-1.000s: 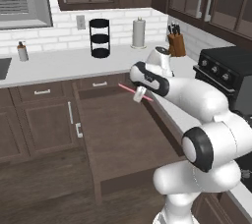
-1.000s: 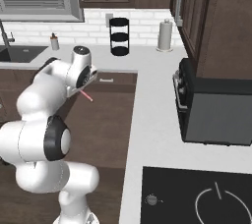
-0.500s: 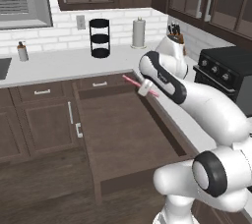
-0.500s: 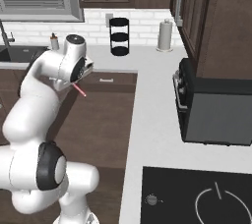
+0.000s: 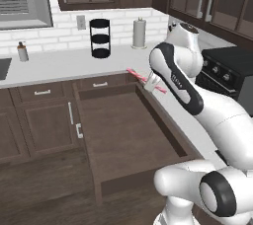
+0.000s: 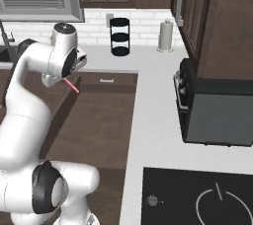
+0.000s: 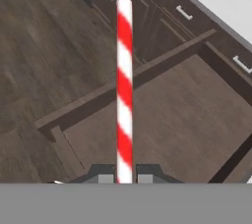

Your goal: Take a straw from the drawer in front and place it inside the glass cup on the dining counter.

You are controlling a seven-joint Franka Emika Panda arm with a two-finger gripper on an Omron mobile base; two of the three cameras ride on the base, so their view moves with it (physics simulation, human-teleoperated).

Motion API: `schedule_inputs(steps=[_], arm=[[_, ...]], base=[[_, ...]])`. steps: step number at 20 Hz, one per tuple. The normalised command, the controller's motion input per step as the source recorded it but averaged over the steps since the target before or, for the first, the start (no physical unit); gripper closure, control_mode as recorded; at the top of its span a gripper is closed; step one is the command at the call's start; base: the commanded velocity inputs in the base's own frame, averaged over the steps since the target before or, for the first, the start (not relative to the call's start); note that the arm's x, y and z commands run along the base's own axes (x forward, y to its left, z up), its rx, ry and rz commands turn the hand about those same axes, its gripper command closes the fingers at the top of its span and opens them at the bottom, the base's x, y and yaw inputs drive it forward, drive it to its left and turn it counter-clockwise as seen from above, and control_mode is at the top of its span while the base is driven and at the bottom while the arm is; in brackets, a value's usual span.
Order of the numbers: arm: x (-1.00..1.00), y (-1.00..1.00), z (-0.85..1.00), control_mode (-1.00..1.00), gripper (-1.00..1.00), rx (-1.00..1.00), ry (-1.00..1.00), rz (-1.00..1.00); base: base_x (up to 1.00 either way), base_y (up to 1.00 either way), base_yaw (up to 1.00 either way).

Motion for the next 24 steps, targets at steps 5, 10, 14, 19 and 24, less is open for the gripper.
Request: schedule_inputs(steps=[5,10,14,19,24], arm=[[-0.56,0.22,-0.04,-1.00,1.00,-0.03,-0.10,0.04],[0.00,0.00,0.00,1.00,1.00,0.00,0.00,0.00],[0.00,0.00,0.00,1.00,1.00,0.00,0.00,0.00],[0.00,0.00,0.00,1.00,1.00,0.00,0.00,0.00],[0.00,0.00,0.00,1.00,1.00,0.00,0.00,0.00]], base=[[0.00,0.00,0.00],[-0.59,0.60,0.17],[-0.48,0.86,0.26],[-0.30,0.97,0.36],[-0.05,1.00,0.40]])
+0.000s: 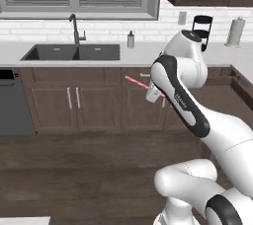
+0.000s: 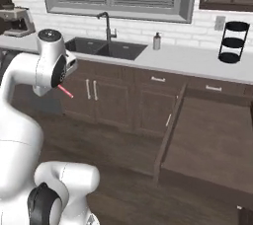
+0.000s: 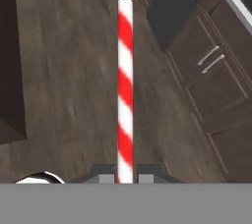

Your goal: Take a straw from the drawer in front and place it inside the glass cup on the dining counter.

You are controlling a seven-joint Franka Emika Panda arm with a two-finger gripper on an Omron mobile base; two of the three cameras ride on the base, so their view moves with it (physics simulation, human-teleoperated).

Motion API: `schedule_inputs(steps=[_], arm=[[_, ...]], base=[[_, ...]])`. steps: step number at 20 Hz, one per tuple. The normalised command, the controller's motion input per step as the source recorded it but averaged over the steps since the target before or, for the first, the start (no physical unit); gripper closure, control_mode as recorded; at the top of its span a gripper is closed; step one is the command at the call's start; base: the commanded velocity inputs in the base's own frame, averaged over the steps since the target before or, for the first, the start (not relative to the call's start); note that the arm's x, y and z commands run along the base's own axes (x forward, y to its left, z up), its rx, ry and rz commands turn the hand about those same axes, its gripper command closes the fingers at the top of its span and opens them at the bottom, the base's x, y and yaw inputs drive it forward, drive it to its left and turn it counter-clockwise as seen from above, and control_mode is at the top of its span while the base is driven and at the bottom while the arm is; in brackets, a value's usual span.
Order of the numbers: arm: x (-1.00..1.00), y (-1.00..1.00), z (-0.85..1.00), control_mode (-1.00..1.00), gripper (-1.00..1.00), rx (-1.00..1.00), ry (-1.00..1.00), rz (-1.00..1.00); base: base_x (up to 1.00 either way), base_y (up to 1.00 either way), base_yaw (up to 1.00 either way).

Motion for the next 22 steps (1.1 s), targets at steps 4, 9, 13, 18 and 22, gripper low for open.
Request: schedule_inputs(steps=[4,9,13,18,22], arm=[[0.00,0.00,0.00,1.00,1.00,0.00,0.00,0.00],[0.00,0.00,0.00,1.00,1.00,0.00,0.00,0.00],[0.00,0.00,0.00,1.00,1.00,0.00,0.00,0.00],[0.00,0.00,0.00,1.00,1.00,0.00,0.00,0.00],[0.00,0.00,0.00,1.00,1.00,0.00,0.00,0.00]], base=[[0.00,0.92,0.44],[0.15,0.40,0.42],[0.27,-0.39,0.27],[0.39,-0.46,0.28],[0.29,-0.67,0.26]])
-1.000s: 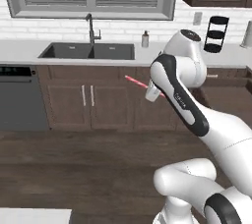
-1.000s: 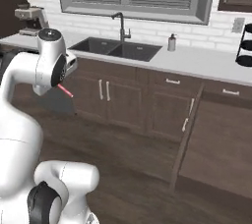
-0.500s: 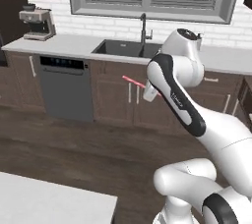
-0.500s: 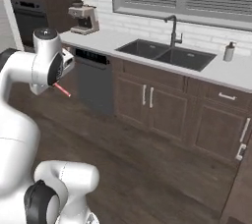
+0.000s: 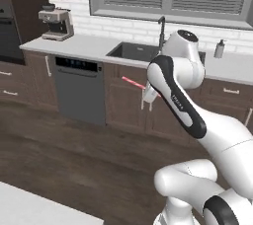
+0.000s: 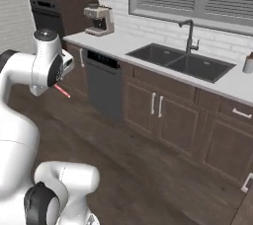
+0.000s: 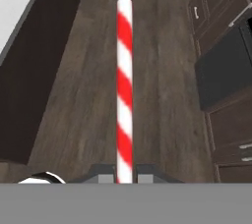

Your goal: Take a straw from the drawer in front and place it inside the glass cup on the dining counter.

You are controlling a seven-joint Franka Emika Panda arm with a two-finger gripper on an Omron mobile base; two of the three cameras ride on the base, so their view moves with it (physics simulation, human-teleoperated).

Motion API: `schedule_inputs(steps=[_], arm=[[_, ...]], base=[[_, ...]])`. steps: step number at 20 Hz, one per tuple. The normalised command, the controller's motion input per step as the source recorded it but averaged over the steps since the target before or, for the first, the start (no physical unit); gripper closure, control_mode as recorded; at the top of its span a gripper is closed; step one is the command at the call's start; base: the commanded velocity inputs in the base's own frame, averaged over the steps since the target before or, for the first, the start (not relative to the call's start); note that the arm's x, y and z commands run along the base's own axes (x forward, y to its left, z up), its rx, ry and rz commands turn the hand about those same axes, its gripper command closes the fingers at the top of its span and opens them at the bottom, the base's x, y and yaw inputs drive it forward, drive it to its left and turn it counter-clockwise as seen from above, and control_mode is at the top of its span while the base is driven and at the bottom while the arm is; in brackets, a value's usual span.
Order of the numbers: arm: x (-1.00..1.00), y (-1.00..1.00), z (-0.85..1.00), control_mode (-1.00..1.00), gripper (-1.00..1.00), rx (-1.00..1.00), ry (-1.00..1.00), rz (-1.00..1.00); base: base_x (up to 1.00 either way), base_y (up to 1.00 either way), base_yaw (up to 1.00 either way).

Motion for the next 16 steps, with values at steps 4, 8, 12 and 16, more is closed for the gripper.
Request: schedule_inputs(steps=[4,8,12,16], arm=[[0.00,0.00,0.00,1.00,1.00,0.00,0.00,0.00],[0.00,0.00,0.00,1.00,1.00,0.00,0.00,0.00],[0.00,0.00,0.00,1.00,1.00,0.00,0.00,0.00],[0.00,0.00,0.00,1.00,1.00,0.00,0.00,0.00]], base=[[0.48,-0.58,0.24],[0.79,-0.48,0.27],[0.89,-0.40,0.30],[1.00,0.02,0.43]])
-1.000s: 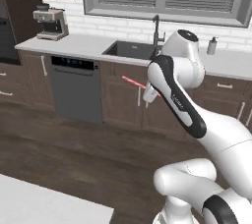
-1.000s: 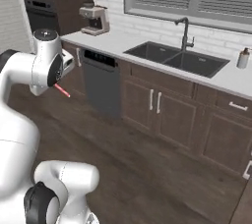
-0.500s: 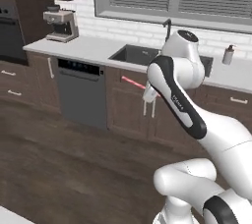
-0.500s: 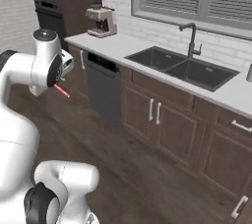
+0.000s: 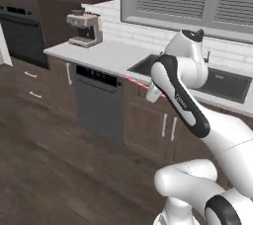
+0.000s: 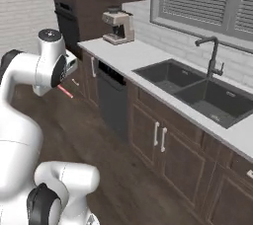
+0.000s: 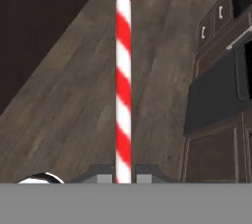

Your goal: Take a straw from the drawer in front and place it inside the glass cup on the dining counter.

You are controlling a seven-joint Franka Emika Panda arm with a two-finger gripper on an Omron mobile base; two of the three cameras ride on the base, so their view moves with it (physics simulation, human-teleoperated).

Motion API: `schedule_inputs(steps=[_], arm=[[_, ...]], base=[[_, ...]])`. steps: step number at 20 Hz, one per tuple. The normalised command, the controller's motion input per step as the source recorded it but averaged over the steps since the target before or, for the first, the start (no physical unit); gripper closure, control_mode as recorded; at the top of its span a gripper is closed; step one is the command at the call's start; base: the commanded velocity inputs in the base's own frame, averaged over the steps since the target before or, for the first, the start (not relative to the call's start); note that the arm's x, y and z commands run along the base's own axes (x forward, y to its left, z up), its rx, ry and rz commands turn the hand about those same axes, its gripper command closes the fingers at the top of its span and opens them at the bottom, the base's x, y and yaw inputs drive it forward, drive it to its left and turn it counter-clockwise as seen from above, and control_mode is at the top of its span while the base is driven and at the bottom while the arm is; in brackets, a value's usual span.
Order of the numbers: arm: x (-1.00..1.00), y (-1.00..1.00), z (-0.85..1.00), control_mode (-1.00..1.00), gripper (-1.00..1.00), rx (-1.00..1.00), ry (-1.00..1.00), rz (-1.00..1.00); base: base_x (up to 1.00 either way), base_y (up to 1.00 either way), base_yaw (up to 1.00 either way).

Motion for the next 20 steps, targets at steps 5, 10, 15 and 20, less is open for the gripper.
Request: schedule_inputs(steps=[5,10,15,20], arm=[[0.00,0.00,0.00,1.00,1.00,0.00,0.00,0.00],[0.00,0.00,0.00,1.00,1.00,0.00,0.00,0.00],[0.00,0.00,0.00,1.00,1.00,0.00,0.00,0.00],[0.00,0.00,0.00,1.00,1.00,0.00,0.00,0.00]], base=[[1.00,0.11,0.50],[1.00,0.12,0.51],[1.00,0.06,0.51],[1.00,0.02,0.50]])
